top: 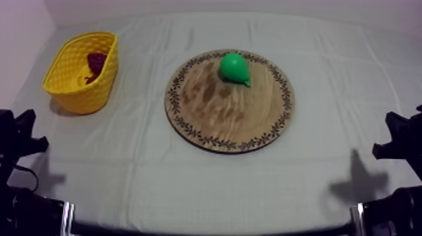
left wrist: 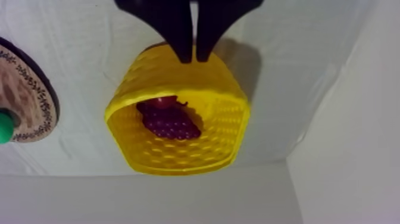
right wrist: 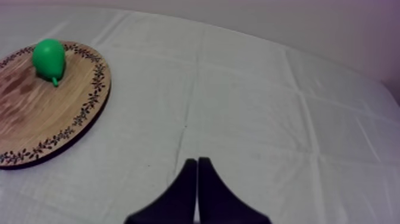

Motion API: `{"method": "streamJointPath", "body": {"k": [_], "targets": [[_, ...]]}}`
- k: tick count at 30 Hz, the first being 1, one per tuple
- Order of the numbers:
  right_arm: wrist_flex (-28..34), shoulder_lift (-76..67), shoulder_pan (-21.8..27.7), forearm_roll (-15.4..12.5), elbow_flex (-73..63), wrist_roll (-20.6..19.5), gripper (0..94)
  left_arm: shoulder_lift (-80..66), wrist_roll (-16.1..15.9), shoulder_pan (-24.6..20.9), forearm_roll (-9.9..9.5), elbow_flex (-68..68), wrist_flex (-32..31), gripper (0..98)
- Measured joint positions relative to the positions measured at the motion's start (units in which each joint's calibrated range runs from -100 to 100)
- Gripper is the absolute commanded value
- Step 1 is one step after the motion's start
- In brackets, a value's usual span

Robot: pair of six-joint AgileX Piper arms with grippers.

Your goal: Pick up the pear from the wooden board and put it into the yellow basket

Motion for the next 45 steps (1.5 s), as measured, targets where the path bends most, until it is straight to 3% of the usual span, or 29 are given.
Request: {"method": "streamJointPath", "body": {"k": [11,19,23,29,34,45], "targets": [[0.00,0.00,0.00,0.00,0.00,0.00,0.5,5.09,0.85,0.32,-1.67,-2.67,-3.21,0.0],[0.00,0.00,0.00,0.00,0.00,0.00,0.5,15.59,1.68,0.73,-0.51,-14.11,-2.13,0.0],[0.06,0.00,0.00,0.00,0.00,0.00,0.5,22.35,1.83,2.14,-0.42,-23.17,0.81,0.0],[0.14,0.00,0.00,0.00,0.00,0.00,0.5,34.45,3.54,6.43,-1.79,-38.51,6.64,0.0],[0.14,0.00,0.00,0.00,0.00,0.00,0.5,45.79,5.98,11.22,-4.05,-54.06,12.40,0.0],[0.05,0.00,0.04,0.00,0.00,0.00,0.5,70.02,12.93,20.12,-6.52,-84.77,23.20,0.0]]}}
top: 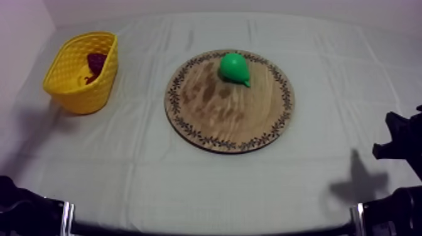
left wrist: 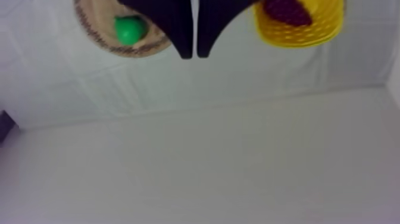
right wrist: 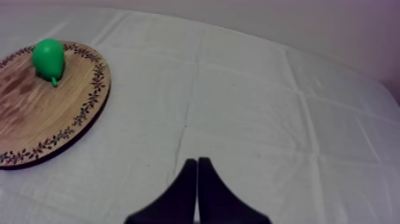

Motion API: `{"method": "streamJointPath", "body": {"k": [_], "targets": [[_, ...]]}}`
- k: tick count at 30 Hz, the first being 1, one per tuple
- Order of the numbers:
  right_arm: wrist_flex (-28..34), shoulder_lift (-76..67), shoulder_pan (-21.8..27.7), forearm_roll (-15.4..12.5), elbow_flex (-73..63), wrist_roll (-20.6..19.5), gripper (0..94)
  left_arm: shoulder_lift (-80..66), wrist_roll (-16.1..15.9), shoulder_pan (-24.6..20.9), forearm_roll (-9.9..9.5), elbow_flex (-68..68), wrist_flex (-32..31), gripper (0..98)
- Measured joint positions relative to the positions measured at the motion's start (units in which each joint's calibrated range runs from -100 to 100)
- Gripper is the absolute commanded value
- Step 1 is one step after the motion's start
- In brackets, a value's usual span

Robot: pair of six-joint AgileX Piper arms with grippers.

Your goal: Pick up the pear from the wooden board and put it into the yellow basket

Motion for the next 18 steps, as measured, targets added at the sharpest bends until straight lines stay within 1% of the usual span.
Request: {"method": "streamJointPath", "body": {"k": [5,8,11,18], "targets": [[0.00,0.00,0.00,0.00,0.00,0.00,0.5,10.73,4.07,3.87,-1.86,-10.74,5.59,0.0],[0.00,0.00,0.00,0.00,0.00,0.00,0.5,16.94,6.68,5.81,-2.31,-15.29,7.87,0.0],[0.00,0.00,0.00,0.00,0.00,0.00,0.5,22.50,8.92,7.67,-2.30,-19.84,10.79,0.0],[-0.08,0.00,0.07,0.00,0.00,0.00,0.5,35.18,13.67,11.01,-2.37,-28.23,14.06,0.0]]}}
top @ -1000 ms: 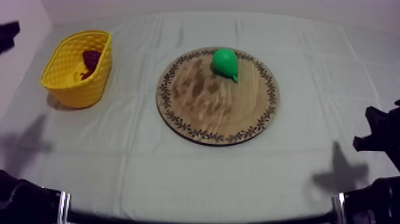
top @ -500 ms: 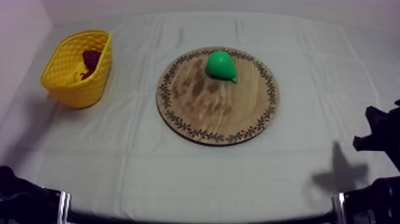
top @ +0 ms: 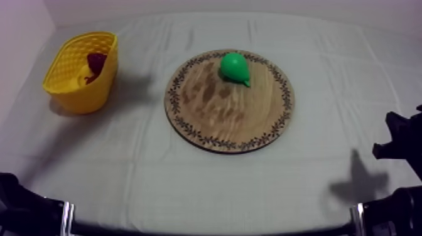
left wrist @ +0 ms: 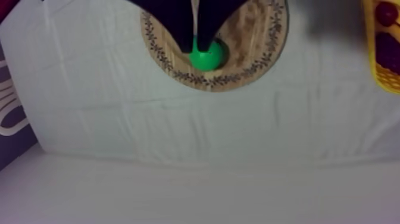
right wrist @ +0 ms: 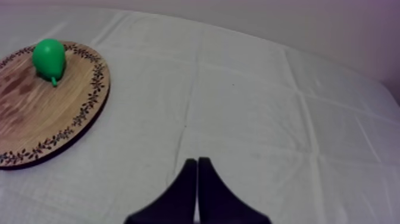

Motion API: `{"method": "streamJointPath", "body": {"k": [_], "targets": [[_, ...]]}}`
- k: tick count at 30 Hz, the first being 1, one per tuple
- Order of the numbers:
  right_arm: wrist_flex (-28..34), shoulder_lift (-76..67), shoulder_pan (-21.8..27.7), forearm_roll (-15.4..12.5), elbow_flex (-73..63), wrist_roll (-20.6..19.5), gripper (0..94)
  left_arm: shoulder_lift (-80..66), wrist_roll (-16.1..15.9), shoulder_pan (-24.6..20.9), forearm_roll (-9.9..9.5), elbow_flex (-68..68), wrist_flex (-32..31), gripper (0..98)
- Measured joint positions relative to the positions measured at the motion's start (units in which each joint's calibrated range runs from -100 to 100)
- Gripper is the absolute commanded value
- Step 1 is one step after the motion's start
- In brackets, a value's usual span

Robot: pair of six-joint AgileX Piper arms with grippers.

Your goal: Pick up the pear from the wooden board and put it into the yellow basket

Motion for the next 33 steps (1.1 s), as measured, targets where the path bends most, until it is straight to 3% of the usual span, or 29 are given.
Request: {"method": "streamJointPath", "body": {"k": [9,11,13,17,21,26,33], "targets": [[0.00,0.00,0.00,0.00,0.00,0.00,0.5,14.83,3.93,1.98,-0.21,-4.08,0.31,0.2],[0.00,0.00,0.00,0.00,0.00,0.00,0.5,18.04,4.24,2.35,-0.21,-4.43,-0.62,4.0],[0.00,0.00,-0.04,0.00,0.00,0.00,0.5,20.72,4.70,2.74,-0.27,-4.89,-1.65,14.2],[0.00,0.00,-0.04,0.00,0.00,0.00,0.5,25.61,5.43,3.25,-0.17,-6.11,-2.22,45.4],[0.07,0.00,-0.04,0.00,0.00,0.00,0.5,29.55,3.59,3.66,1.71,-7.28,-2.39,69.8],[0.07,0.00,-0.04,0.00,0.00,0.00,0.5,32.85,0.97,3.82,3.16,-9.16,-1.99,79.9],[0.07,0.00,-0.04,0.00,0.00,0.00,0.5,36.31,2.30,3.82,3.24,-12.42,-2.52,81.8]]}}
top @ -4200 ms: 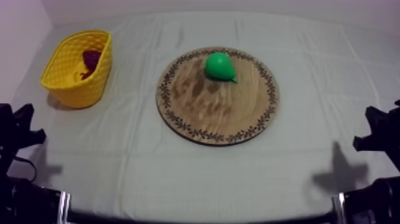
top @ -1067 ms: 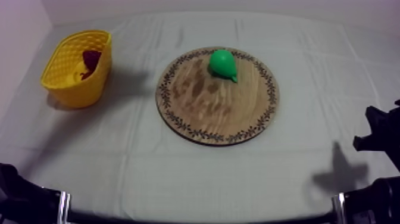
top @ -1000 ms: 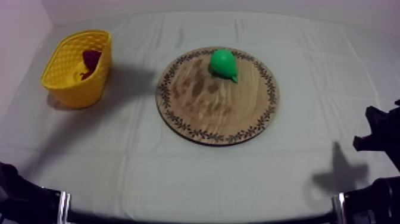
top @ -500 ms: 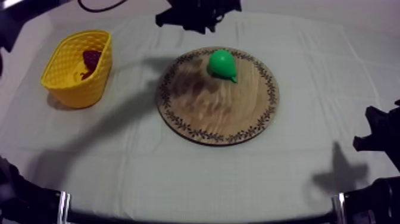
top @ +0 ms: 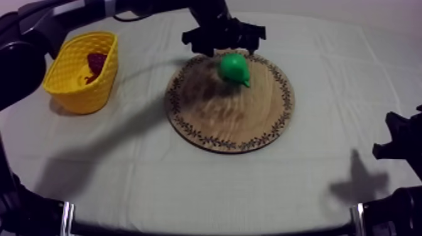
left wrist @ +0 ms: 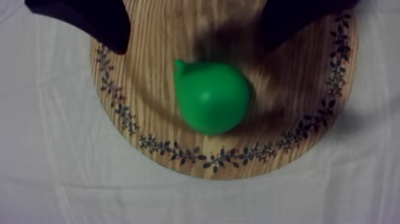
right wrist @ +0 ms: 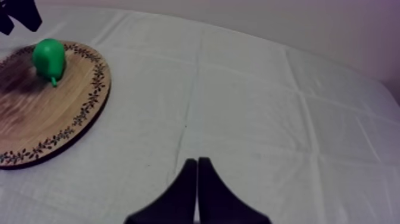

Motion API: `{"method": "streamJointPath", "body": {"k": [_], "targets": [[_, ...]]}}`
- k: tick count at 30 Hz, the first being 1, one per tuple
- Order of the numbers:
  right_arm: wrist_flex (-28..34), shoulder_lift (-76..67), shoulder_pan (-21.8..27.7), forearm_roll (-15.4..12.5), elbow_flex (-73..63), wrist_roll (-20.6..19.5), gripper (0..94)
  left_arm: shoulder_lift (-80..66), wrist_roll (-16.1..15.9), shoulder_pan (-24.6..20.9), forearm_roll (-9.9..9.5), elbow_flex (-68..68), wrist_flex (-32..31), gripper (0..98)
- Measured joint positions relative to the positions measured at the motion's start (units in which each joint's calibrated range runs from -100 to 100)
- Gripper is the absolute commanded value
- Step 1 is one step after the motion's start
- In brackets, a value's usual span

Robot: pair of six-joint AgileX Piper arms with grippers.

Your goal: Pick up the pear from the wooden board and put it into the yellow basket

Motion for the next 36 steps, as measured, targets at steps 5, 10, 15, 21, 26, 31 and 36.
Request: {"method": "streamJointPath", "body": {"k": [5,10,15,21,26,31,36], "targets": [[0.00,0.00,0.00,0.00,0.00,0.00,0.5,2.92,1.23,-0.04,-0.60,-2.72,-0.58,78.3],[0.00,0.00,0.00,0.00,0.00,0.00,0.5,6.60,2.22,-0.39,-1.31,-5.83,-0.58,74.2],[0.00,0.00,0.00,0.00,0.00,0.00,0.5,10.49,2.42,-0.65,-1.65,-8.96,-0.68,73.1],[0.00,0.00,0.00,0.00,0.00,0.00,0.5,15.50,2.50,-0.89,-1.95,-12.73,-1.42,71.9],[0.00,0.00,0.00,0.00,0.00,0.00,0.5,18.35,1.83,-1.02,-2.05,-16.04,-2.15,69.9],[0.00,0.00,0.00,0.00,0.00,0.00,0.5,20.80,0.70,-1.22,-2.17,-18.69,-3.06,65.2],[0.00,0.00,0.00,0.00,0.00,0.00,0.5,22.12,0.21,-1.22,-2.24,-19.62,-3.50,60.0]]}}
